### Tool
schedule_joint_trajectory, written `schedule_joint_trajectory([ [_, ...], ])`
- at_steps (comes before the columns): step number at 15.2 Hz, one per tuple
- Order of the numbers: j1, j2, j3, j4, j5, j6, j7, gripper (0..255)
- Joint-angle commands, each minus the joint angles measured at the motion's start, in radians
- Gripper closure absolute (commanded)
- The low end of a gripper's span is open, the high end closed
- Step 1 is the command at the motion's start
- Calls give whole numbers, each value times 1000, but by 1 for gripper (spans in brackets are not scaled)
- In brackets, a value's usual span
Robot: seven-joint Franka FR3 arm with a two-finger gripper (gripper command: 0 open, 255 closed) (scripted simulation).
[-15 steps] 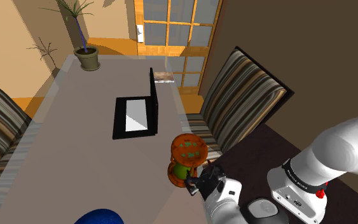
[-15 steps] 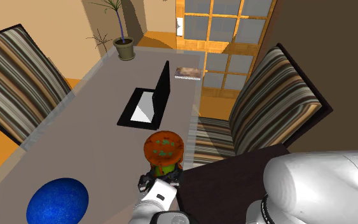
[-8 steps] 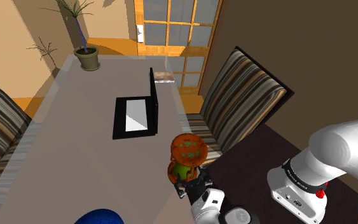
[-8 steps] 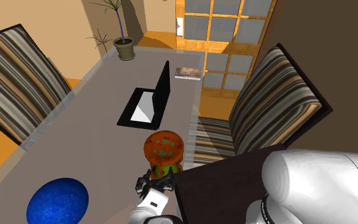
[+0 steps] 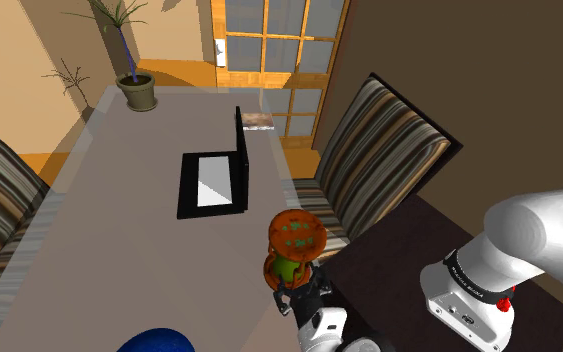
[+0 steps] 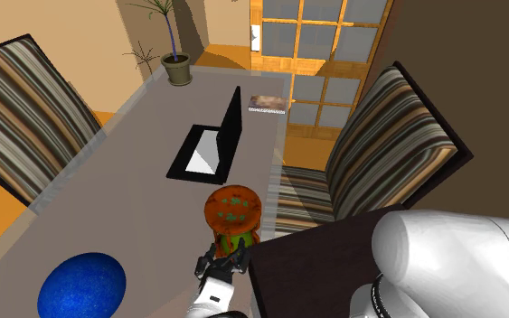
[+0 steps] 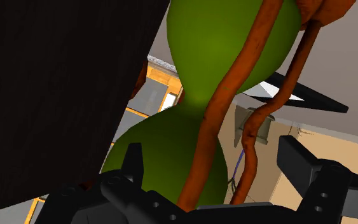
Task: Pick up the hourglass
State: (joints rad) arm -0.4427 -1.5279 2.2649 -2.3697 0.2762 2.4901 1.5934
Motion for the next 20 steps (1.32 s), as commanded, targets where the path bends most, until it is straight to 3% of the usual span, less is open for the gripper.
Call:
schedule_joint_trajectory([
  [1, -21, -11, 18, 1, 176, 73, 14, 255],
  [7, -11, 4, -4, -5, 167, 58, 0, 255],
  [11, -38, 87, -9, -60, 37, 99, 83, 255],
  [20, 19, 162, -100, -144, 0, 86, 32, 255],
])
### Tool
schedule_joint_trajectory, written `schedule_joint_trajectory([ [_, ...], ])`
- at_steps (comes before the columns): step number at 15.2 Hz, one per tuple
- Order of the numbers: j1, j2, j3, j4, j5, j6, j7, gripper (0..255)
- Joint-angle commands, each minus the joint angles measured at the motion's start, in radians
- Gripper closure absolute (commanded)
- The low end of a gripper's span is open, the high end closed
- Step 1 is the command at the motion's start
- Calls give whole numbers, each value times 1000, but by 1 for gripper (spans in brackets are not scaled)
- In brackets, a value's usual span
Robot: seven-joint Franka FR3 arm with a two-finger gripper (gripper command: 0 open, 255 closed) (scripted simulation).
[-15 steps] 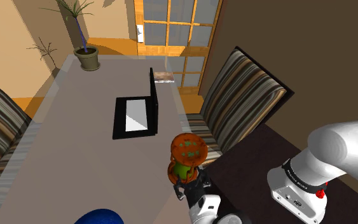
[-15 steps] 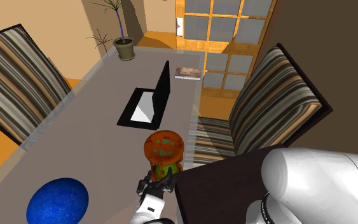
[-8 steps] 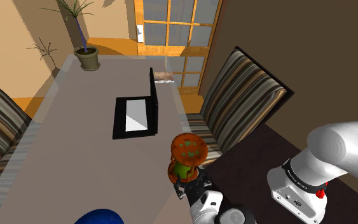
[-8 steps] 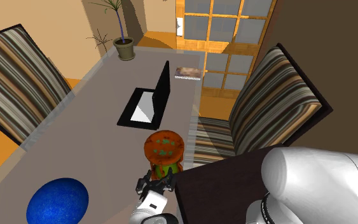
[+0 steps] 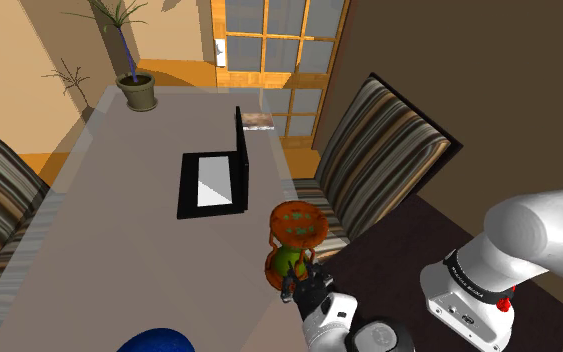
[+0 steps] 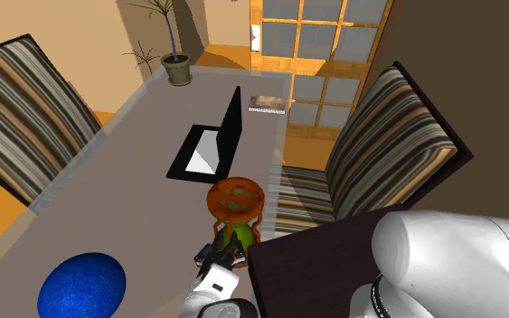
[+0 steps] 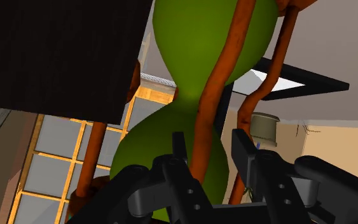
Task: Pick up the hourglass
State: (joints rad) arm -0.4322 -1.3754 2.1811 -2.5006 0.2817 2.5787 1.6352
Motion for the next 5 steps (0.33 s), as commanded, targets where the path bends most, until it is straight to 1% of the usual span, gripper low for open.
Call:
schedule_joint_trajectory([
  [1, 15, 16, -28, -22, -9, -5, -17, 255],
  [3, 30, 30, -51, -38, -16, -10, -30, 255],
  [5, 31, 31, -52, -39, -16, -11, -32, 255],
])
